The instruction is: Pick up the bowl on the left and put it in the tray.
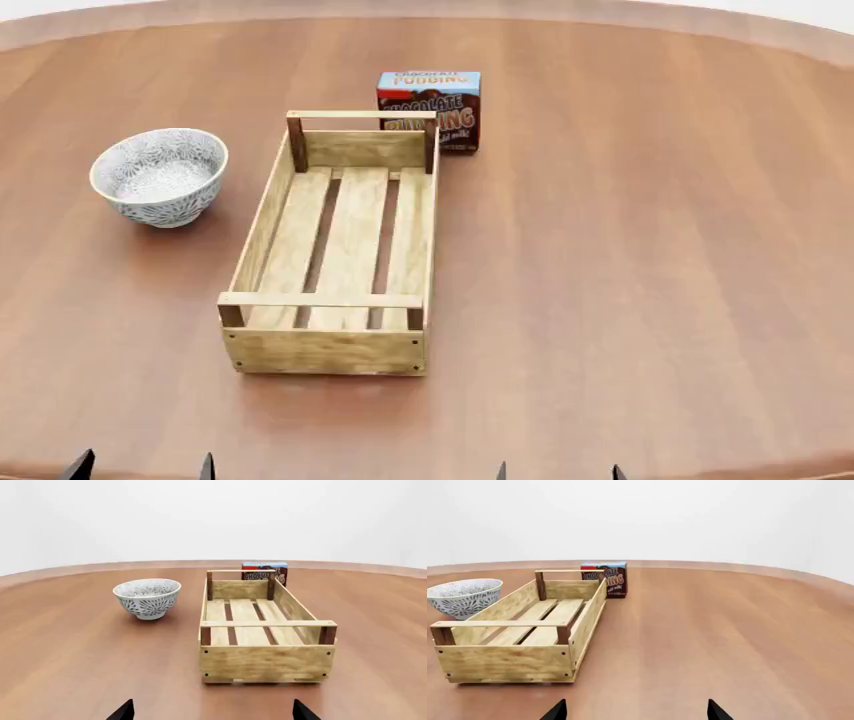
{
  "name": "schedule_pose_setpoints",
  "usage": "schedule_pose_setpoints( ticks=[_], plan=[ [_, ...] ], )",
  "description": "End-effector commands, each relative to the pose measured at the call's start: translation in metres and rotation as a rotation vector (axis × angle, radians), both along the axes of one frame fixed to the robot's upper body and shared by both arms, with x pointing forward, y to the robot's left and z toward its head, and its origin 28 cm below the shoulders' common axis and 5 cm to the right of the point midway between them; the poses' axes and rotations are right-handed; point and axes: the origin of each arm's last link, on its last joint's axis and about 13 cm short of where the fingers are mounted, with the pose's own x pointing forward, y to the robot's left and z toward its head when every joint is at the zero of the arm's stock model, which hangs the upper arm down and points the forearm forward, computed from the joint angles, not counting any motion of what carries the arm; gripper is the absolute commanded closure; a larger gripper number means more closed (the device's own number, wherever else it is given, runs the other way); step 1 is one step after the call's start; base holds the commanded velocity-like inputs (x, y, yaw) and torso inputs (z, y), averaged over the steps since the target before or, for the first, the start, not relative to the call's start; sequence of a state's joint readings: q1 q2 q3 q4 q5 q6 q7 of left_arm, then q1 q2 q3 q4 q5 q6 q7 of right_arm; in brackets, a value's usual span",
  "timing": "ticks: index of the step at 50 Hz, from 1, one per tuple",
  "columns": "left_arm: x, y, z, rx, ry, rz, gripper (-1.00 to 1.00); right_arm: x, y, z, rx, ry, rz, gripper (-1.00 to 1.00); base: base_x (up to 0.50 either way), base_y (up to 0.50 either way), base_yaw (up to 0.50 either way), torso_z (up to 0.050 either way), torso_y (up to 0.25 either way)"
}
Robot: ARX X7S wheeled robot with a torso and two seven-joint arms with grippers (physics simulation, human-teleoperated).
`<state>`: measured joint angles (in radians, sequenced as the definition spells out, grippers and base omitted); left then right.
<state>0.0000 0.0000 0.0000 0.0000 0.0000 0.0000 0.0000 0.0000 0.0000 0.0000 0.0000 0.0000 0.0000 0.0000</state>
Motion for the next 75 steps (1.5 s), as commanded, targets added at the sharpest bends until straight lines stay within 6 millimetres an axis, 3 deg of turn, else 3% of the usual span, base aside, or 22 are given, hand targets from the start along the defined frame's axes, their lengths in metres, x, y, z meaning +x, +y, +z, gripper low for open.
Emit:
schedule_pose_setpoints(
  ticks=[1,17,75],
  plan=[
    [0.0000,0.0001,0.0000,0.000,0.000,0.000,-1.00,0.0012,0.0005,-0.0025,0.000,0.000,0.000,-1.00,0.00,0.00,0.00,0.000,0.000],
    [-0.0021,0.0019,-0.0025,0.004,0.022,0.014,-1.00,-0.0039,0.0018,0.0013,0.010,-0.016,0.014,-1.00,0.00,0.00,0.00,0.000,0.000],
    [-0.0042,0.0006,0.0018,-0.015,-0.006,-0.056,-1.00,-0.0049,0.0026,0.0043,-0.028,-0.054,0.005,-1.00,0.05,0.48,0.00,0.000,0.000]
  ],
)
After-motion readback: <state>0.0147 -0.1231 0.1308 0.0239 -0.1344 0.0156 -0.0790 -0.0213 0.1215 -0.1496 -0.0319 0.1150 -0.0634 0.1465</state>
